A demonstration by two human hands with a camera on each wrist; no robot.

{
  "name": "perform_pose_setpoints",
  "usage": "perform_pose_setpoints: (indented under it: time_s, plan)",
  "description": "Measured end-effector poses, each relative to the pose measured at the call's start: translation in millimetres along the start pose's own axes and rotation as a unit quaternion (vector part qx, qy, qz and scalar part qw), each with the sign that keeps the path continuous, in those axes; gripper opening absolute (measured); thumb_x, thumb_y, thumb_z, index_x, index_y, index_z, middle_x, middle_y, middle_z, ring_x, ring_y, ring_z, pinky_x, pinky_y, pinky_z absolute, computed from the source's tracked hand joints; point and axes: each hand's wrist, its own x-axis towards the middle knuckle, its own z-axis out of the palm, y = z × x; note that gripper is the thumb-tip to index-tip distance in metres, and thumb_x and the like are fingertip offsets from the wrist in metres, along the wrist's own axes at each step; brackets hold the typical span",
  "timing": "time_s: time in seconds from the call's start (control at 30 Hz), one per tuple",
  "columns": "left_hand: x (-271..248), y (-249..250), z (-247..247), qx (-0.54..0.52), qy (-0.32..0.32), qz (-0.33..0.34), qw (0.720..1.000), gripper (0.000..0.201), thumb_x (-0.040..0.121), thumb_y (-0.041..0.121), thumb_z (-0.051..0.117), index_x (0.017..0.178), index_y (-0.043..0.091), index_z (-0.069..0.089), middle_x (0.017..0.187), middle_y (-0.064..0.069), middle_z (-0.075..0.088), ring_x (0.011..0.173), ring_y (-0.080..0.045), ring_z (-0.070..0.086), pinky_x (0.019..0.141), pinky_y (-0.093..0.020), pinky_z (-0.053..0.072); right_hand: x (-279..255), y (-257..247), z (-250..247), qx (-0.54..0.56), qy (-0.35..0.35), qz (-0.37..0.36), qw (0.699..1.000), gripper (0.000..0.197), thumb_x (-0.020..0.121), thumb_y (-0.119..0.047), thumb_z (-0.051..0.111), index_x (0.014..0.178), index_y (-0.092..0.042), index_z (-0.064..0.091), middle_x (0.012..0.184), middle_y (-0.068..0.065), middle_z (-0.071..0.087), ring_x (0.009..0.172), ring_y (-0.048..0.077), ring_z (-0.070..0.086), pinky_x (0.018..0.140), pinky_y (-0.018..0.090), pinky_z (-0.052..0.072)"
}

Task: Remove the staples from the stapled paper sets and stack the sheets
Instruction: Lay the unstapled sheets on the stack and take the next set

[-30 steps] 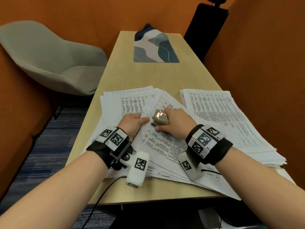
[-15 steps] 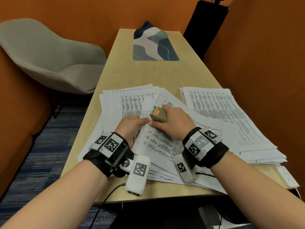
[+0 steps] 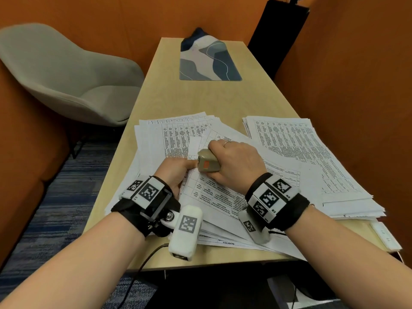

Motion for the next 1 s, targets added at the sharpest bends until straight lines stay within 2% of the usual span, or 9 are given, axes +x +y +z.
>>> perform_pose_setpoints:
  time_s: [0.07, 0.17, 0.23, 0.4, 0.5, 0.6, 0.77, 0.9, 1.0]
  plan:
    - [1, -1, 0, 0.005, 0.003, 0.025, 1.0, 0.008, 0.08, 0.0, 0.063, 0.075, -0.001, 0.057, 0.066, -0.019, 0.059, 0.056, -0.025, 0.059, 0.062, -0.035, 0.052, 1, 0, -1, 0.007, 0.002, 0.006, 1.0, 0.043, 0.087, -0.055, 0.05, 0.106, -0.016, 0.049, 0.102, 0.002, 0.062, 0.093, 0.026, 0.059, 0.065, 0.028, 0.029]
    - [-1, -1, -2, 0.01, -0.019, 0.058, 0.998, 0.006, 0.086, 0.0, 0.058, 0.08, -0.003, 0.059, 0.066, -0.016, 0.063, 0.052, -0.022, 0.063, 0.051, -0.027, 0.055, 4, 3, 2, 0.097, -0.026, 0.099, 0.99, 0.04, 0.08, -0.059, 0.058, 0.092, -0.022, 0.049, 0.09, -0.002, 0.062, 0.084, 0.022, 0.057, 0.065, 0.028, 0.034]
    - [-3, -2, -6, 0.015, -0.049, 0.067, 0.996, 0.008, 0.088, -0.003, 0.054, 0.085, -0.004, 0.062, 0.071, -0.015, 0.068, 0.057, -0.02, 0.067, 0.052, -0.026, 0.056, 7, 8, 5, 0.201, -0.067, 0.161, 0.964, 0.038, 0.074, -0.058, 0.066, 0.083, -0.023, 0.052, 0.08, -0.006, 0.059, 0.078, 0.016, 0.056, 0.063, 0.028, 0.039]
    - [-3, -3, -11, 0.1, -0.089, 0.101, 0.986, 0.017, 0.083, -0.008, 0.056, 0.088, 0.005, 0.066, 0.085, -0.011, 0.071, 0.078, -0.023, 0.068, 0.078, -0.034, 0.055, 13, 20, 16, 0.339, -0.134, 0.228, 0.903, 0.035, 0.065, -0.05, 0.078, 0.072, -0.025, 0.055, 0.075, -0.007, 0.06, 0.071, 0.011, 0.058, 0.057, 0.023, 0.04]
    - [-4, -4, -9, 0.13, -0.085, 0.115, 0.981, 0.019, 0.082, -0.009, 0.058, 0.086, 0.007, 0.067, 0.077, -0.003, 0.072, 0.072, -0.017, 0.069, 0.074, -0.028, 0.056, 12, 23, 17, 0.425, -0.17, 0.251, 0.853, 0.036, 0.065, -0.041, 0.081, 0.086, -0.017, 0.064, 0.082, -0.003, 0.068, 0.073, 0.012, 0.065, 0.063, 0.025, 0.049]
    - [-6, -6, -7, 0.128, -0.077, 0.124, 0.981, 0.019, 0.082, -0.012, 0.057, 0.085, 0.005, 0.066, 0.07, 0.001, 0.071, 0.063, -0.01, 0.068, 0.063, -0.02, 0.056, 10, 25, 13, 0.475, -0.207, 0.245, 0.82, 0.02, 0.073, -0.028, 0.078, 0.082, -0.016, 0.066, 0.074, -0.004, 0.068, 0.059, 0.005, 0.063, 0.061, 0.021, 0.049]
    - [-11, -7, 1, 0.119, -0.08, 0.133, 0.981, 0.02, 0.081, -0.015, 0.056, 0.093, -0.002, 0.065, 0.075, -0.005, 0.068, 0.059, -0.009, 0.068, 0.054, -0.018, 0.054, 2, 30, 11, 0.507, -0.22, 0.252, 0.794, 0.013, 0.078, -0.022, 0.074, 0.079, -0.015, 0.063, 0.066, -0.006, 0.067, 0.049, 0.001, 0.061, 0.049, 0.013, 0.046]
    - [-10, -6, 4, 0.156, -0.083, 0.14, 0.974, 0.02, 0.08, -0.01, 0.06, 0.095, 0.002, 0.066, 0.088, -0.008, 0.07, 0.075, -0.017, 0.068, 0.071, -0.026, 0.055, -4, 33, 12, 0.503, -0.214, 0.264, 0.794, 0.017, 0.077, -0.027, 0.075, 0.083, -0.015, 0.064, 0.077, -0.002, 0.067, 0.066, 0.01, 0.064, 0.062, 0.021, 0.048]
    - [-11, -7, 5, 0.14, -0.07, 0.14, 0.978, 0.019, 0.08, -0.011, 0.059, 0.091, 0.003, 0.067, 0.079, -0.005, 0.071, 0.069, -0.015, 0.069, 0.063, -0.024, 0.054, -6, 33, 15, 0.487, -0.179, 0.259, 0.815, 0.02, 0.073, -0.031, 0.077, 0.082, -0.018, 0.065, 0.077, -0.003, 0.068, 0.068, 0.011, 0.063, 0.065, 0.023, 0.048]
